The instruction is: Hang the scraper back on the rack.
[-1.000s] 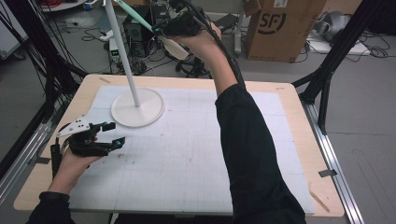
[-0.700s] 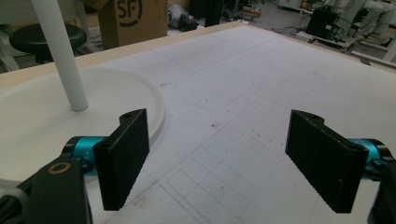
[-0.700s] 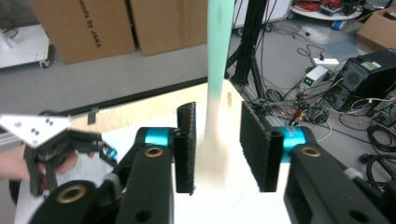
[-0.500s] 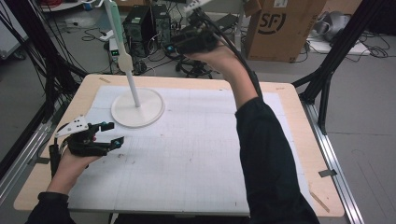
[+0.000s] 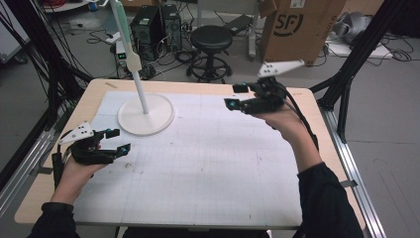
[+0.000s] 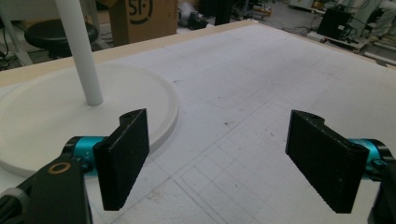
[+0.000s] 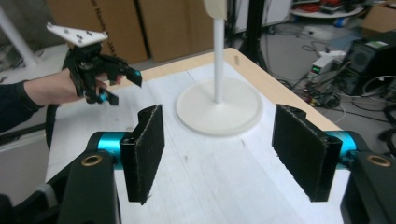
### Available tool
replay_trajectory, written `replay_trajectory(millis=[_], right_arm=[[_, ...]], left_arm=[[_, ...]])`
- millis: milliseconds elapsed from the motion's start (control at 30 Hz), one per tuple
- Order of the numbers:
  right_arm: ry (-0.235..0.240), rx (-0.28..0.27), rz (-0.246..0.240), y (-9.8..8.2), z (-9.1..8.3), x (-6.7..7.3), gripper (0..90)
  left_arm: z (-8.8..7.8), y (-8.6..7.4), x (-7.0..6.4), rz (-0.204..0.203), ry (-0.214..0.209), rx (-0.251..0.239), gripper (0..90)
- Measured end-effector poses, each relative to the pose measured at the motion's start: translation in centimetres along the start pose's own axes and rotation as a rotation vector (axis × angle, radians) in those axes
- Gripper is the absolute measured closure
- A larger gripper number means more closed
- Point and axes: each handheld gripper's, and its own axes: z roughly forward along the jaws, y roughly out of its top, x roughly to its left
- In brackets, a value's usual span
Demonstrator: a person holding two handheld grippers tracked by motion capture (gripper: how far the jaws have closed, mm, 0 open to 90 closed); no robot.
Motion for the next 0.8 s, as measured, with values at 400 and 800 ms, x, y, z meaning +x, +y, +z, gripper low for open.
replay_trajectory(millis=[400, 800], right_arm=[[-0.079, -0.030, 0.093, -10.4, -3.6, 0.2, 24.4], [-0.111, -0.030, 0.148, -14.2, -3.8, -0.2, 21.4]], left_arm=[[0.3, -0.1, 0.2, 0.011, 0.018, 0.015, 22.2], [0.4, -0.2, 0.0, 0.022, 0.026, 0.027, 22.2]])
